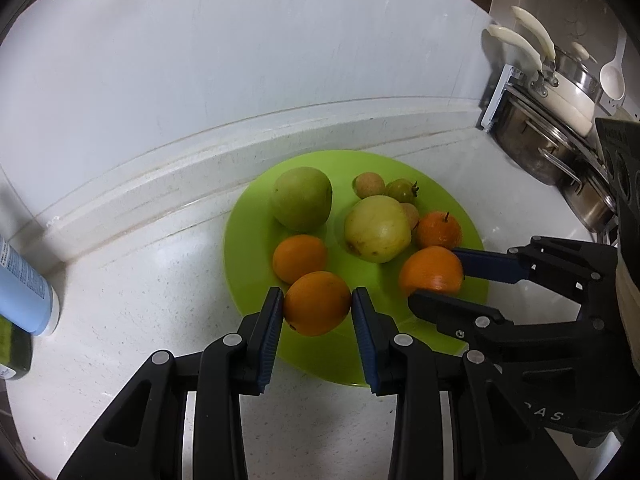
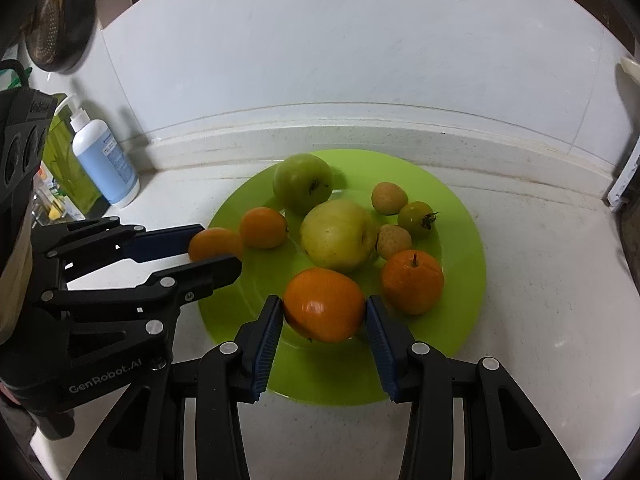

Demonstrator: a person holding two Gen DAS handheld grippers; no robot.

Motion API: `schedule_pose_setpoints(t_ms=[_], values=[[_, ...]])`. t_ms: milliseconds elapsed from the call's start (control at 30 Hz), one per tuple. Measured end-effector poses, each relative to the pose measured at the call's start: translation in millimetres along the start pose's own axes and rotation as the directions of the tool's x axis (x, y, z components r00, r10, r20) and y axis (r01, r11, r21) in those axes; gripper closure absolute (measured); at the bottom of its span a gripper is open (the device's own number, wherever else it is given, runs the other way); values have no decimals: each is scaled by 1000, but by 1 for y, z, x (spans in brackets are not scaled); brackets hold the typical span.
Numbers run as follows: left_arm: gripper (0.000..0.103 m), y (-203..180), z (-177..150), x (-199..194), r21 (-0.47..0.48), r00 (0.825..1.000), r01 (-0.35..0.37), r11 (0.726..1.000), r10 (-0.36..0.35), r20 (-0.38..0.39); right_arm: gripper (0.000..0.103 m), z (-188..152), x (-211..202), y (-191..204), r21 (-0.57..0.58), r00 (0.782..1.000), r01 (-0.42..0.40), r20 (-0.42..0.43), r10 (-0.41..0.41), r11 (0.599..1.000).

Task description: Organize fruits

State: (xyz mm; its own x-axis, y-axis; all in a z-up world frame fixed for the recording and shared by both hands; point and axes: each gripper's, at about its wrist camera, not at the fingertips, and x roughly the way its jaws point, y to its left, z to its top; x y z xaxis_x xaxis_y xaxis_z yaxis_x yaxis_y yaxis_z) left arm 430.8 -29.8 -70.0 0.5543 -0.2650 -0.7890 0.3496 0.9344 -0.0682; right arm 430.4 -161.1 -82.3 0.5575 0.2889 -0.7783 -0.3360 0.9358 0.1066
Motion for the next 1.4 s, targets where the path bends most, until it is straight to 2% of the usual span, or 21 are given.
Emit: schedule_pose_setpoints(t_ms=[200, 367, 467, 533, 733, 800, 933, 1133, 1267, 1400], values=[[68, 0, 3, -1, -11, 1000, 2, 1000, -1, 10, 59, 3, -2, 2, -20, 999, 18, 27, -18, 1000], [59, -3, 2, -9, -9, 999, -20, 1000, 20, 28, 59, 2, -9, -3, -1, 999, 17, 35, -17, 1000], [57, -4, -3, -25, -26, 997, -36, 999, 37, 60, 59, -3, -19, -5, 10, 998, 30, 47, -31, 999], [51, -7, -10, -41, -40, 994, -56, 998, 60, 90, 58, -8, -30, -6, 14, 997, 43, 67, -44, 999], [40, -24, -38, -91, -59, 969, -173, 983, 181, 167, 36, -33, -70, -7, 41, 987, 92, 131, -97, 995], [35, -31, -50, -107, -72, 960, -202, 977, 212, 181, 35, -45, -86, -4, 53, 982, 100, 157, -107, 994], [30, -43, -68, -133, -91, 953, -216, 972, 231, 198, 26, -64, -117, 2, 79, 972, 100, 205, -114, 992], [21, -64, -91, -174, -127, 941, -217, 968, 242, 236, 19, -93, -162, 14, 113, 954, 119, 263, -145, 987], [18, -84, -106, -197, -128, 926, -236, 963, 263, 273, 19, -115, -188, 20, 105, 943, 147, 284, -171, 984], [14, -99, -120, -215, -120, 914, -248, 961, 274, 300, 18, -134, -210, 22, 112, 941, 142, 292, -169, 984]])
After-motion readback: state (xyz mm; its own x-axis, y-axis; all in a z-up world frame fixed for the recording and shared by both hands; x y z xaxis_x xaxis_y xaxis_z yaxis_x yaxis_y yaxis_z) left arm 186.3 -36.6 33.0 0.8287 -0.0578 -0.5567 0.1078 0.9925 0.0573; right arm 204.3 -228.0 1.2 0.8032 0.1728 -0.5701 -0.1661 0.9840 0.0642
